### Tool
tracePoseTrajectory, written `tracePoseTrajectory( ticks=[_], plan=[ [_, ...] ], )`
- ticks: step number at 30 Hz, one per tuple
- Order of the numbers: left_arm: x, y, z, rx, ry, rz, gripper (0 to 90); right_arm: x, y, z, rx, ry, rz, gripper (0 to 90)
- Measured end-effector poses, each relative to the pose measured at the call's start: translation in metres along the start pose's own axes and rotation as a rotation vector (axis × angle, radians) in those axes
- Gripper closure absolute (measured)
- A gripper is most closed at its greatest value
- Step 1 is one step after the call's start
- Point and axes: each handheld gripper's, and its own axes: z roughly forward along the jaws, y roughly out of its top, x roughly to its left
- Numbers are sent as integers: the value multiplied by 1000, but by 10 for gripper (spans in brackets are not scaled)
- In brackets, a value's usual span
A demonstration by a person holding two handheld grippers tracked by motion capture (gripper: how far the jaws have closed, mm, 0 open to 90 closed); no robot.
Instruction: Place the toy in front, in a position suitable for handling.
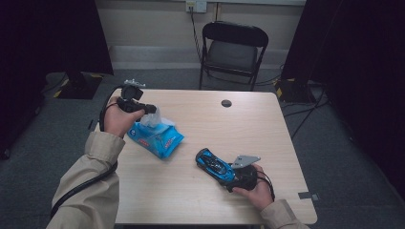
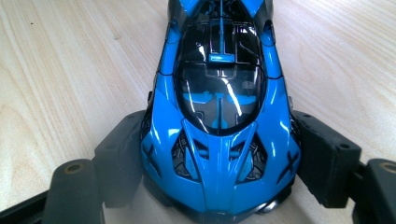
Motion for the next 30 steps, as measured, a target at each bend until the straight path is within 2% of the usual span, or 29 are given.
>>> tracePoseTrajectory(
  ticks=[5,9,14,20,24,28,30],
  plan=[
    [-2,4,-4,0,-4,-1,897,0,0,0,0,0,0,248],
    [-4,7,-9,-16,-24,-13,897,0,0,0,0,0,0,248],
    [-8,13,-15,-25,-45,-9,897,0,0,0,1,0,-1,248],
    [-19,15,-22,-19,-66,-5,898,0,0,0,1,0,-1,248],
    [-27,15,-26,-15,-75,19,898,0,0,0,1,0,-1,248],
    [-37,16,-29,-22,-97,36,898,0,0,0,1,1,-2,248],
    [-43,14,-29,-29,-126,33,898,0,0,0,1,1,-2,247]
  ],
)
